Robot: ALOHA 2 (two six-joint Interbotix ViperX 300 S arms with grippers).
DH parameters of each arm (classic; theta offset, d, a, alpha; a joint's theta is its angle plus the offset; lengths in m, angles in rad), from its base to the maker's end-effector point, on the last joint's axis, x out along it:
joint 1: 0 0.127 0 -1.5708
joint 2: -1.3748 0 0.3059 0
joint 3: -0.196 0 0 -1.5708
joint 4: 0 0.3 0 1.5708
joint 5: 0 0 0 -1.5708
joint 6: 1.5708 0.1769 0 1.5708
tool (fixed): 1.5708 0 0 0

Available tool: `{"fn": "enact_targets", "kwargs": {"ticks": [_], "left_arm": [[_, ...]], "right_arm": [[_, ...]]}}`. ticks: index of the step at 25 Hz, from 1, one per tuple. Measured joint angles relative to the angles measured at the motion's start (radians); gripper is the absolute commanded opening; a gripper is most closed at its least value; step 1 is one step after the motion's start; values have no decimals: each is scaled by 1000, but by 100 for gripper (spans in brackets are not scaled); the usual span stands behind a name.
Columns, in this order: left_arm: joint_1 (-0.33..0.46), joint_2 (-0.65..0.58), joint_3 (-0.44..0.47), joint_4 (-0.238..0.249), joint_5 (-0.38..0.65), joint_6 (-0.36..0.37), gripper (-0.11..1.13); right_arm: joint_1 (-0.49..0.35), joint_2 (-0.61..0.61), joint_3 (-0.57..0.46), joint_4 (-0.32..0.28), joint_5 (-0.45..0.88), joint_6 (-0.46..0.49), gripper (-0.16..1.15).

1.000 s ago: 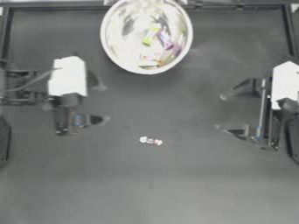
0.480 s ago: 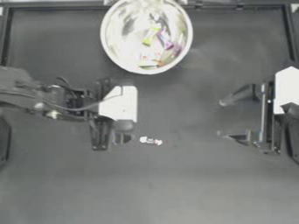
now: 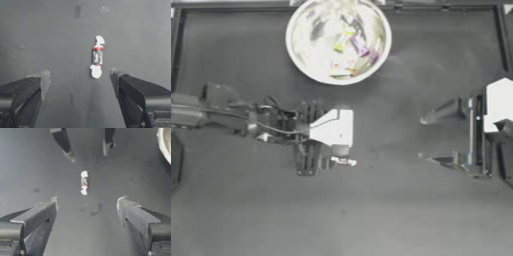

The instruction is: Put candies in bowl

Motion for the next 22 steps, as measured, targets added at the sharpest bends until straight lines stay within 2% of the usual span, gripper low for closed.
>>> {"fn": "enact_targets", "kwargs": {"ticks": [5, 13, 22], "left_arm": [[-6, 72, -52, -8, 31, 38, 101], [-11, 155, -121, -28, 55, 60, 101], [-15, 201, -147, -112, 57, 133, 101]], "right_arm": [[0, 2, 0, 0, -17, 0, 100], [0, 5, 2, 2, -28, 0, 100], [0, 6, 2, 0, -28, 9, 100]]}}
